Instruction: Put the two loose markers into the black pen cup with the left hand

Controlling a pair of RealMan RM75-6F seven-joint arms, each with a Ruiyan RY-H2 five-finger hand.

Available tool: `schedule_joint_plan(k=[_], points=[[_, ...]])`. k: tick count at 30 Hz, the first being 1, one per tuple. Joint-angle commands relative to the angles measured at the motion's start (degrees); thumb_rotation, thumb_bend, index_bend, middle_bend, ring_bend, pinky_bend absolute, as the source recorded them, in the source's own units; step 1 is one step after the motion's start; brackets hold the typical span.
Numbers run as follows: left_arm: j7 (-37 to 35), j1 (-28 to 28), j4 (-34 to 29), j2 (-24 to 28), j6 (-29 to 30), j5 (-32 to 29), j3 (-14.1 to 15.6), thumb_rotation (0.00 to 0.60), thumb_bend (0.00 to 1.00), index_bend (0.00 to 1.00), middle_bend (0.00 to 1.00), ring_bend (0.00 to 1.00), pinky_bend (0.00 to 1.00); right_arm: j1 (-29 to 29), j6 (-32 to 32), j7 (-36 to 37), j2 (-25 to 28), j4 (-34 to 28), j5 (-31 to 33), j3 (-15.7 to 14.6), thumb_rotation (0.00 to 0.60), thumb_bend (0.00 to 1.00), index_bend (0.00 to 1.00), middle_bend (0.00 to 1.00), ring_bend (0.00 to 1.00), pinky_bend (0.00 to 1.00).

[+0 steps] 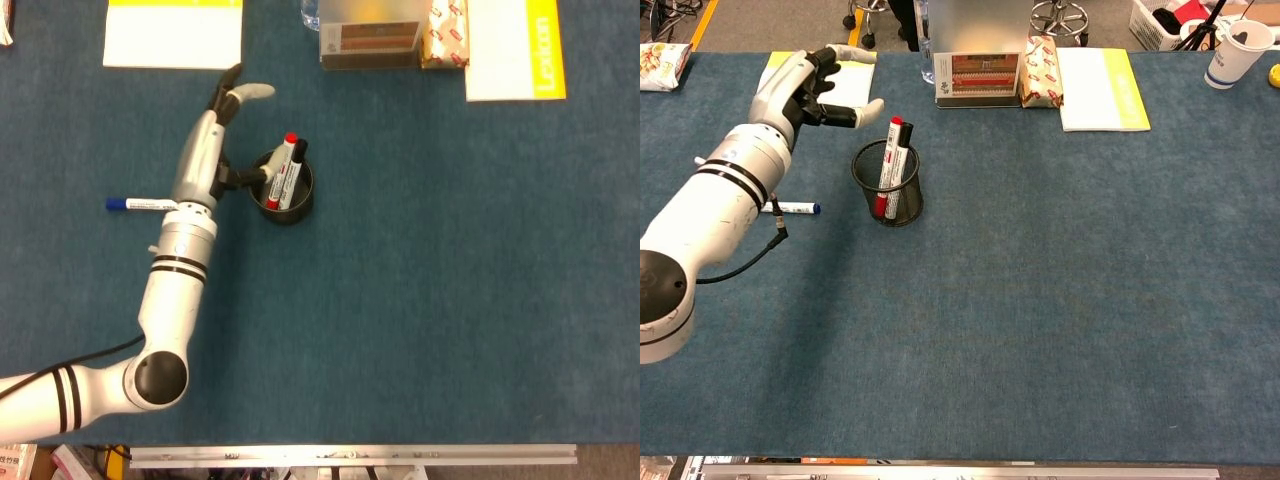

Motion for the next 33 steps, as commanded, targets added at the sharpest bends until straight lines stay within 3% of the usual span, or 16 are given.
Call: schedule_joint_plan(k=[1,7,17,26,33], points=[[1.76,-0.01,-1.02,1.32,0.97,-0.24,-0.56,0.600,0.30,0.29,0.00,0.00,0.02,0.01,-0.02,-0.10,-0.06,0.03,0.05,-0.01,0.600,0.12,0.48,0.39,0.42,0.44],[6.93,0.14,-3.73,4.40,2.99,-1.29,-0.32,0.600,0.30,0.34,0.00,0.00,0.02,-0.03,0.15,-0.06,-0.03,-0.04,-0.04,0.03,0.600,0.12,0.48,0.39,0.42,0.44],[27.58,-1.21,-3.92,11.90,4.43,-1.08,8.57,0.600,0.30,0.43,0.00,0.00,0.02,-0.02,0.04,-0.36,-0.14,-0.01,0.04,-0.04,0.600,0.12,0.48,0.39,0.42,0.44],[33.73,-2.44,-5.80,17.74,0.08,-5.90,11.50,0.600,0.30,0.43,0.00,0.00,0.01,0.00,-0.08,-0.49,-0.18,0.00,0.12,-0.08,0.600,0.12,0.48,0.39,0.42,0.44],[37.16,-3.36,-3.97,18.68,-0.81,-5.86,14.46,0.600,0.30,0.43,0.00,0.00,0.01,0.04,-0.20,-0.54,-0.20,0.04,0.27,-0.06,0.600,0.12,0.48,0.39,0.42,0.44]])
